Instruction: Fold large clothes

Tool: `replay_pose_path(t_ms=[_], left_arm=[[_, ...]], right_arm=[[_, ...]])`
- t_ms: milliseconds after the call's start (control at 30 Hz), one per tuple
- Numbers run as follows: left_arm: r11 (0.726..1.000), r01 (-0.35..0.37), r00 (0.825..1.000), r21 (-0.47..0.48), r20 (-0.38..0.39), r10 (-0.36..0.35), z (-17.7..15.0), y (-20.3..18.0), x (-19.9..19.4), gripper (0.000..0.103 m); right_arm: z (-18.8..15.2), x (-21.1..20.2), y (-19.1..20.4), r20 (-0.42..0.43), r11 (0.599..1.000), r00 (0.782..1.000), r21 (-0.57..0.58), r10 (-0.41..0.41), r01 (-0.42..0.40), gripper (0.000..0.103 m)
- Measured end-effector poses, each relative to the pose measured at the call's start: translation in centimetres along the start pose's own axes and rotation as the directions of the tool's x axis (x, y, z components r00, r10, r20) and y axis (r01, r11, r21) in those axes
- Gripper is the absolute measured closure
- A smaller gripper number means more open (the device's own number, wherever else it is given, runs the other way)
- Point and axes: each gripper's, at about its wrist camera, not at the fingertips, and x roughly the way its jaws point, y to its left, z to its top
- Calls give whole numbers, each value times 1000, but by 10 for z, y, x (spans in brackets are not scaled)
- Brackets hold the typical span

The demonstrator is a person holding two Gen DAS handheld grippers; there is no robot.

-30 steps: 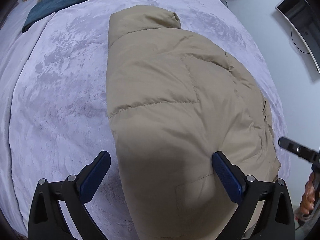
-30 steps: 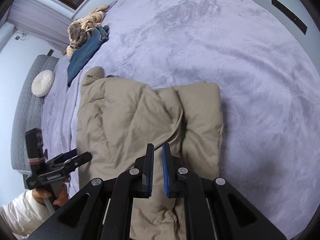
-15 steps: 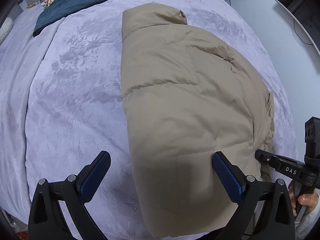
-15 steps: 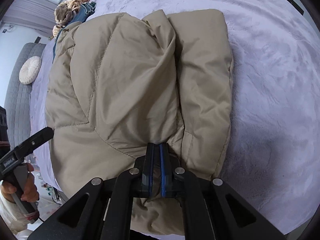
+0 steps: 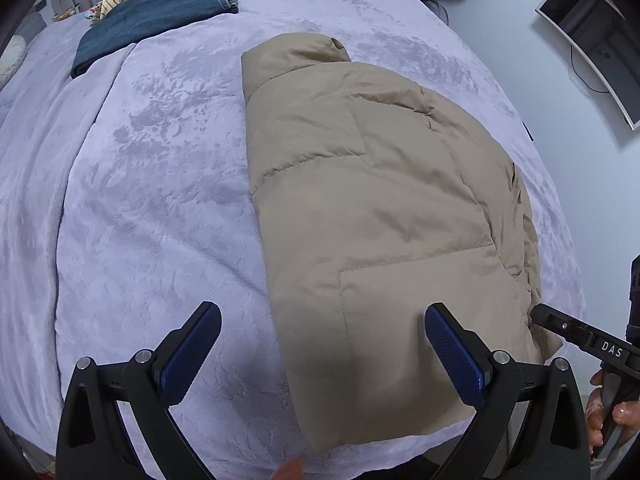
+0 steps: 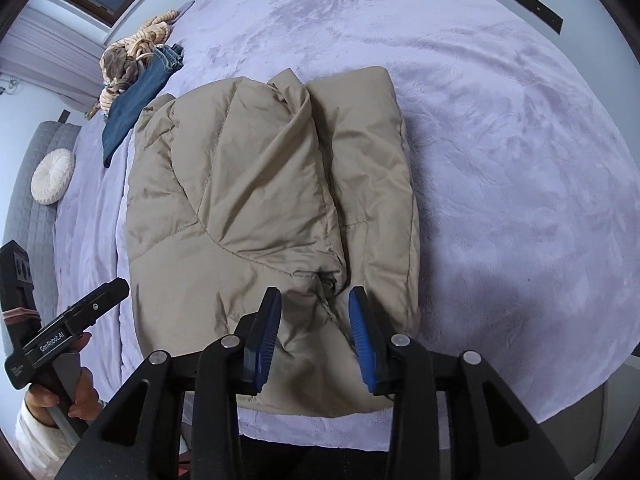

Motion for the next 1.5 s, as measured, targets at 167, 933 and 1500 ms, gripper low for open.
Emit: replay_pose_path(t_ms=[167, 933, 1500], left_arm=[[1000, 7, 1000, 21, -2, -7, -7, 4, -4, 1], [965, 215, 973, -150, -52, -224, 48, 21, 59, 1], [959, 235, 965, -157, -81, -250, 67, 21, 78, 1]], right_arm=[[-12, -2, 5, 20, 1000, 1000, 29, -9, 8, 56], [96, 54, -70, -78, 975, 974, 82, 211, -205, 16], [125, 88, -39, -199, 904, 884, 22, 423, -427, 0]])
